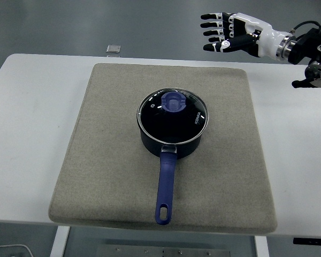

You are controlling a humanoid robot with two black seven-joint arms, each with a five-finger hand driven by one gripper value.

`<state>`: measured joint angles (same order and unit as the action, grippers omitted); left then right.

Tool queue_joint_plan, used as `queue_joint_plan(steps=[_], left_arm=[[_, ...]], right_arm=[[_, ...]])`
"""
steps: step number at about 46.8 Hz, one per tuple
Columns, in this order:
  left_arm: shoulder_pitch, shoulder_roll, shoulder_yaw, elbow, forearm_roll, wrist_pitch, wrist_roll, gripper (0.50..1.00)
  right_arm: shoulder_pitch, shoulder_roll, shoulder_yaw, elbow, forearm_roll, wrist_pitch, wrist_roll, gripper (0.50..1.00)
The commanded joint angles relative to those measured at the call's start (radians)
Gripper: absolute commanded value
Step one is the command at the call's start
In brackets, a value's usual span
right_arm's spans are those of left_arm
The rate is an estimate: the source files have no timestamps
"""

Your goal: Lift the pot lid and place it to the right of the pot.

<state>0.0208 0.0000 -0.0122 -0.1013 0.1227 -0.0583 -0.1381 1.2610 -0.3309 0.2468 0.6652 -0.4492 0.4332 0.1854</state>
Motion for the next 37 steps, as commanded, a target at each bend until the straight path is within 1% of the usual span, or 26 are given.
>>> queue_joint_plan(steps=[1,7,13,21,27,32,37], left_arm=[[0.001,0.0,0.0,0.0,0.0,0.0,0.0,1.0],[-0.001,0.0,0.0,0.0,0.0,0.0,0.0,1.0],[0.001,0.0,0.0,0.0,0.0,0.0,0.0,1.0],[-0.001,0.0,0.0,0.0,0.0,0.0,0.0,1.0],[0.001,0.0,0.0,0.0,0.0,0.0,0.0,1.0],[-0.001,0.0,0.0,0.0,0.0,0.0,0.0,1.0],[0.001,0.0,0.0,0.0,0.0,0.0,0.0,1.0]], right_arm=[[0.0,-0.023,-0.001,0.062,-0.086,-0.001,0.017,0.907],[0.001,-0.036,-0.003,0.152,-0.215,-0.001,0.029,0.907],[0.014,-0.063,-0.003,0.24,-0.324,-0.001,0.037,0.907],[0.037,-0.063,-0.012,0.29,-0.447,0.002,0.037,0.907],[0.061,-0.077,-0.027,0.335,-0.519,0.01,0.039,0.907],[0.103,-0.082,-0.087,0.381,-0.58,0.01,0.042,0.907],[0.138,-0.083,-0.135,0.405,-0.634,0.01,0.066,0.907]])
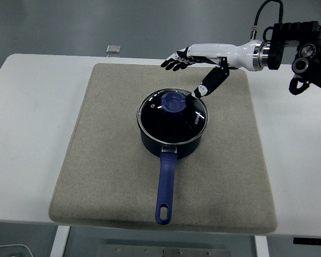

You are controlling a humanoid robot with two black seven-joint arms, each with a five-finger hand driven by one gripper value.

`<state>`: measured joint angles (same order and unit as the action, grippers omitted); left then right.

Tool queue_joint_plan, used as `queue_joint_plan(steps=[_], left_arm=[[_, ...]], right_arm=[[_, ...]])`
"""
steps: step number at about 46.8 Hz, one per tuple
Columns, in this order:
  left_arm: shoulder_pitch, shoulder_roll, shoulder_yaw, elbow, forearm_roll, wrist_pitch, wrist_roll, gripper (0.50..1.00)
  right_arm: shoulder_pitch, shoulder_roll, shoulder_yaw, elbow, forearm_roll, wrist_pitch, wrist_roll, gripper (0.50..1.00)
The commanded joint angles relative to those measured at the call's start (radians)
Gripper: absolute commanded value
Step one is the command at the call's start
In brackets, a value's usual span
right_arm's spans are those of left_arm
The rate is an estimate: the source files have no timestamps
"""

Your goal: Lift the pot lid and place it to the right of the pot.

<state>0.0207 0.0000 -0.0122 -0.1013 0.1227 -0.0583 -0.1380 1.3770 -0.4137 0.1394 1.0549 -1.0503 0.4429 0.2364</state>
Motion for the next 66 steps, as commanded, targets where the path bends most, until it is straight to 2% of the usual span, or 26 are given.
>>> queue_joint_plan(steps=[1,15,26,48,66], left_arm=[[-0.001,0.0,0.0,0.0,0.0,0.0,0.0,1.0],[0.001,0.0,0.0,0.0,0.0,0.0,0.0,1.0],[0.001,0.0,0.0,0.0,0.0,0.0,0.0,1.0],[0.001,0.0,0.0,0.0,0.0,0.0,0.0,1.0],[-0.001,0.0,0.0,0.0,0.0,0.0,0.0,1.0]], right_arm=[[0.028,0.0,-0.037,0.022,-0.045,-0.001,0.021,0.907],[0.1,0.007,-0.127,0.05,-0.119,-0.007,0.024,0.905],[0.1,0.019,-0.139,0.05,-0.137,-0.013,0.024,0.901],[0.103,0.041,-0.156,0.05,-0.181,-0.069,0.024,0.897],[0.108,0.062,-0.176,0.05,-0.192,-0.072,0.024,0.887]])
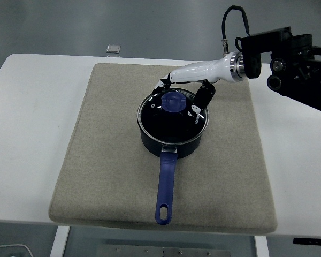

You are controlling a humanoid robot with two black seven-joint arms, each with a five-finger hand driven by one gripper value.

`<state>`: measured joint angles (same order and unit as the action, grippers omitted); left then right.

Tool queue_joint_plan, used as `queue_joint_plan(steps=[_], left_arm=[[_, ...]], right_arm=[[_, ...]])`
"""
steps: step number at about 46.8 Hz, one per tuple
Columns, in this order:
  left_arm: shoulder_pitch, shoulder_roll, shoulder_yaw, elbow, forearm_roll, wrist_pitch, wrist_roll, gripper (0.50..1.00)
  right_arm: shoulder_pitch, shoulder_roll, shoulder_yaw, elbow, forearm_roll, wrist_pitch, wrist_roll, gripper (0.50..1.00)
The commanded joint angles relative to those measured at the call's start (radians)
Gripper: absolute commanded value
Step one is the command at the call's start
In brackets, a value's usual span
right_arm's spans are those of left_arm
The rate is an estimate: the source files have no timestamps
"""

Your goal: Lift the pot lid and place it to the right of the pot.

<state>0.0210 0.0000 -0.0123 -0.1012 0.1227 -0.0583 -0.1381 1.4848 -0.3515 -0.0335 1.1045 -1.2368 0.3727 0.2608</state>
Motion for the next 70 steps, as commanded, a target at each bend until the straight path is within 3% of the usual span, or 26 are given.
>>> queue_joint_plan(steps=[1,17,50,58,70], left_arm=[[0.0,0.0,0.0,0.0,0.0,0.0,0.0,1.0],[-0.001,0.0,0.0,0.0,0.0,0.0,0.0,1.0],[0.0,0.0,0.0,0.0,0.0,0.0,0.0,1.0],[-0.001,0.0,0.0,0.0,0.0,0.0,0.0,1.0],[0.0,0.0,0.0,0.0,0.0,0.0,0.0,1.0]], right_arm=[[0.0,0.0,-0.003,0.0,-0.007,-0.001,0.0,0.883],[0.002,-0.001,-0.005,0.0,-0.023,-0.008,0.0,0.803],[0.014,0.012,-0.005,0.0,-0.023,-0.008,0.005,0.793],[0.014,0.012,-0.005,0.0,-0.036,-0.008,0.006,0.731],[0.015,0.012,-0.005,0.0,-0.04,-0.009,0.006,0.686]])
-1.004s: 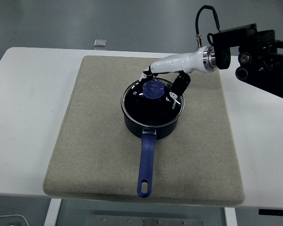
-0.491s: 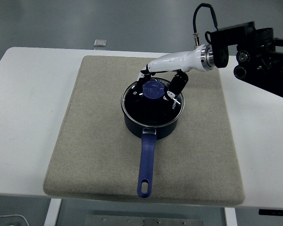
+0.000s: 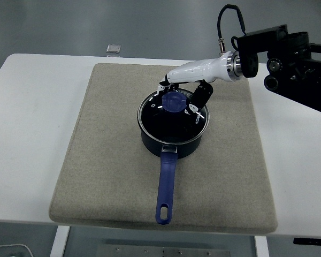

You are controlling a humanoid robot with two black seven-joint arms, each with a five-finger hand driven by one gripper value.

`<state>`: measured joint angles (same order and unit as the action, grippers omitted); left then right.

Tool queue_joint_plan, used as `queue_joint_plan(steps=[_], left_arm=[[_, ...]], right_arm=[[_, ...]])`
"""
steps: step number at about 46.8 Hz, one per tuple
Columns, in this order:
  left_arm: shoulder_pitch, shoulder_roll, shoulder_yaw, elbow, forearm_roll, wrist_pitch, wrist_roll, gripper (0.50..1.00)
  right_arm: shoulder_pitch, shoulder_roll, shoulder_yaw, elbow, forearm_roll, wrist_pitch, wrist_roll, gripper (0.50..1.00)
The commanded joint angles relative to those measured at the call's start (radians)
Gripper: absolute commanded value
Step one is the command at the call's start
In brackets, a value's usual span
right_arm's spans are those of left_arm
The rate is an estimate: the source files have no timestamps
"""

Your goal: Lift the pot lid and place it to the right of the pot.

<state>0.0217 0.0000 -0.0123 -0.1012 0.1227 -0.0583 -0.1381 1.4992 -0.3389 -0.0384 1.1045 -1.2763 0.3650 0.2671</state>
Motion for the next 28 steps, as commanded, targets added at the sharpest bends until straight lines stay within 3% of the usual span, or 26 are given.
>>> queue_joint_plan(steps=[1,20,28], left_arm=[[0.0,0.0,0.0,0.0,0.0,0.0,0.0,1.0],[0.0,0.0,0.0,0.0,0.0,0.0,0.0,1.0],[-0.002,0.0,0.0,0.0,0.0,0.0,0.0,1.0]], right_arm=[[0.001,0.0,0.0,0.0,0.0,0.0,0.0,0.682],[0.015,0.0,0.0,0.001,0.0,0.0,0.001,0.556],[0.016,0.0,0.0,0.002,0.0,0.0,0.0,0.549]])
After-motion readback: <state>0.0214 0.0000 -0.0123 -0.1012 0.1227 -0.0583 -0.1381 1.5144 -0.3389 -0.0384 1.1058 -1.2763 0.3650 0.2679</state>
